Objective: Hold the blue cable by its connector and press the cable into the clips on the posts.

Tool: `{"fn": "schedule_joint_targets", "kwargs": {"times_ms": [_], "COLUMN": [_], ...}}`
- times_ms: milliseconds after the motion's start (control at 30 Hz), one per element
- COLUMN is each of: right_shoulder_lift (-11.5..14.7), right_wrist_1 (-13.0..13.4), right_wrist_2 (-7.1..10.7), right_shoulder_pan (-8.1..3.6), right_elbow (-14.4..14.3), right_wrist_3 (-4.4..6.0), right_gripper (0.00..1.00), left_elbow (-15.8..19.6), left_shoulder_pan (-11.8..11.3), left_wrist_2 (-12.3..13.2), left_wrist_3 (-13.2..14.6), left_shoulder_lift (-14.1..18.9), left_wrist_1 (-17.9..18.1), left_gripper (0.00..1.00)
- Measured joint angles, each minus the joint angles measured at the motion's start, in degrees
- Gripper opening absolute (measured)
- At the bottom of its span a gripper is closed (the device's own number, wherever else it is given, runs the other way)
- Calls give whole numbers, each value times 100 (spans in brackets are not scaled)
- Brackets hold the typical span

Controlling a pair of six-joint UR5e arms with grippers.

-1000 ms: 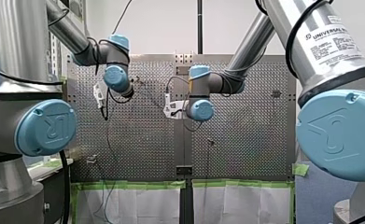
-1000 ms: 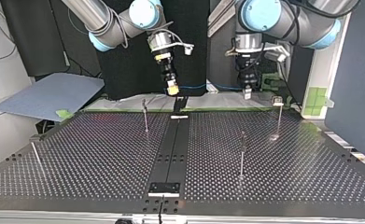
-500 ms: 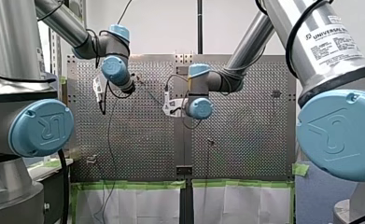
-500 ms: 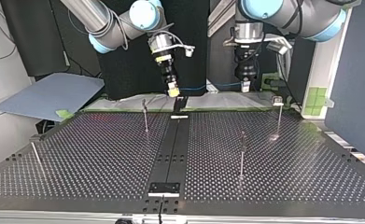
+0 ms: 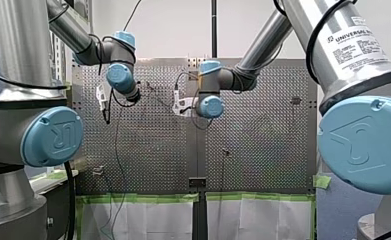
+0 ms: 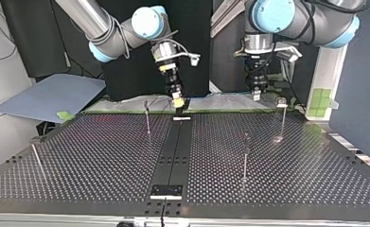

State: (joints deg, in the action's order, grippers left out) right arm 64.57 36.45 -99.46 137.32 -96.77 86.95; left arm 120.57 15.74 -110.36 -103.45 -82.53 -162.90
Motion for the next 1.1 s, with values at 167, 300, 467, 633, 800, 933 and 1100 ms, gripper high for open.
{"fn": "schedule_joint_targets", "kwargs": {"times_ms": [167,300,467,633,800,933,1100], "right_shoulder_lift": [0,0,0,-1,-3,-6,-14], "right_wrist_1": [-115,-227,-344,-451,-532,-597,-678], "right_wrist_2": [74,116,143,145,146,148,147], "right_shoulder_pan": [0,6,26,43,51,51,45], "right_elbow": [217,439,677,841,1004,1106,1210], "right_wrist_3": [-1,6,38,67,110,167,200], "right_gripper": [0,0,0,0,0,0,0], "left_elbow": [-179,-332,-511,-581,-588,-588,-591], "left_shoulder_pan": [-246,-357,-389,-362,-385,-392,-395], "left_wrist_2": [41,60,60,21,35,18,12], "left_wrist_3": [-55,-153,-225,-282,-282,-288,-291], "left_shoulder_lift": [30,129,20,122,103,20,-47], "left_wrist_1": [-10,-14,8,129,218,276,299], "left_gripper": [0,0,0,0,0,0,0]}}
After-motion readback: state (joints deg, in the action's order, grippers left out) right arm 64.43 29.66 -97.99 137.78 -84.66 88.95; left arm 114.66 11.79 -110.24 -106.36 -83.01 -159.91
